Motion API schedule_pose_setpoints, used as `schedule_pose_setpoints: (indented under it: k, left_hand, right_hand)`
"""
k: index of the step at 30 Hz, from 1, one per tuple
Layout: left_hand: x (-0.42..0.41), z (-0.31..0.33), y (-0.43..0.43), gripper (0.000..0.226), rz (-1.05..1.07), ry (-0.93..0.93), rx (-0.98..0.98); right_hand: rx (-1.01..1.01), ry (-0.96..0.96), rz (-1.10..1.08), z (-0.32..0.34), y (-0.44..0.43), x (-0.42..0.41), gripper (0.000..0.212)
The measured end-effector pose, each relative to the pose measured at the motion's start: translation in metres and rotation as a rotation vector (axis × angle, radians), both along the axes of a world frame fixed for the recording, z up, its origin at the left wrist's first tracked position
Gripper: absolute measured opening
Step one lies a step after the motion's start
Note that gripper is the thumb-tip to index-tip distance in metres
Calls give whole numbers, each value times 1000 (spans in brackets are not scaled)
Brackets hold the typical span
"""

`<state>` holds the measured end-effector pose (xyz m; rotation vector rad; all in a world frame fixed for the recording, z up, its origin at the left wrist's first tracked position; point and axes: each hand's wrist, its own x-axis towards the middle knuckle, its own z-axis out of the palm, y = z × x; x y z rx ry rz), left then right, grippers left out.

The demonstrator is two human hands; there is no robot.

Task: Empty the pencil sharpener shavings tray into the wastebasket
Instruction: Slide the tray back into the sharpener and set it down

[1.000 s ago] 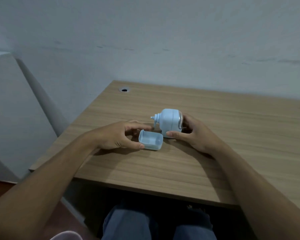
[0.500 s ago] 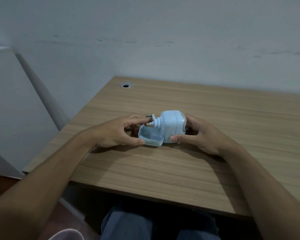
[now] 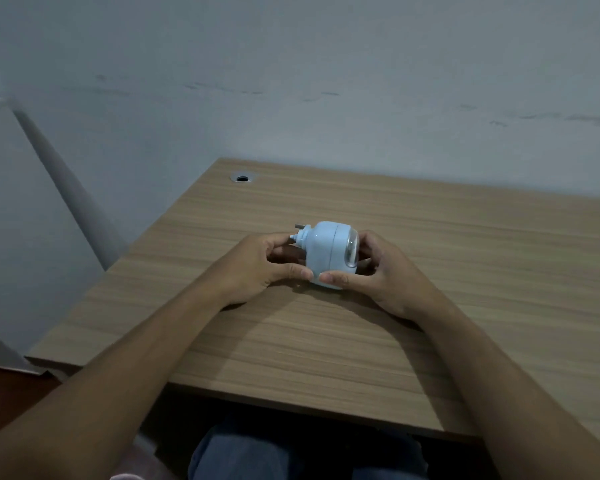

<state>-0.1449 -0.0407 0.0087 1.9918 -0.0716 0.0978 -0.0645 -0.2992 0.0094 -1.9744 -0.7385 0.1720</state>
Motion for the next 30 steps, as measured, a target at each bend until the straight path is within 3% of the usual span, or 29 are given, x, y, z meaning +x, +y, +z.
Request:
schedule_pose_setpoints:
  k: [7, 19, 24, 30]
  left_hand:
    - [13, 2, -16, 49, -12, 18, 62]
    - [18, -1, -22, 20, 321, -128, 56]
    - [22, -10, -24, 20, 367, -150, -112]
    - [36, -11, -28, 40, 213, -240, -70]
  right_hand:
    - [49, 13, -65, -1, -1, 2, 70]
    - [14, -42, 57, 5, -5, 6, 65]
    - [-10, -20, 122, 8, -8, 10, 57]
    - [113, -45, 12, 5, -2, 30, 50]
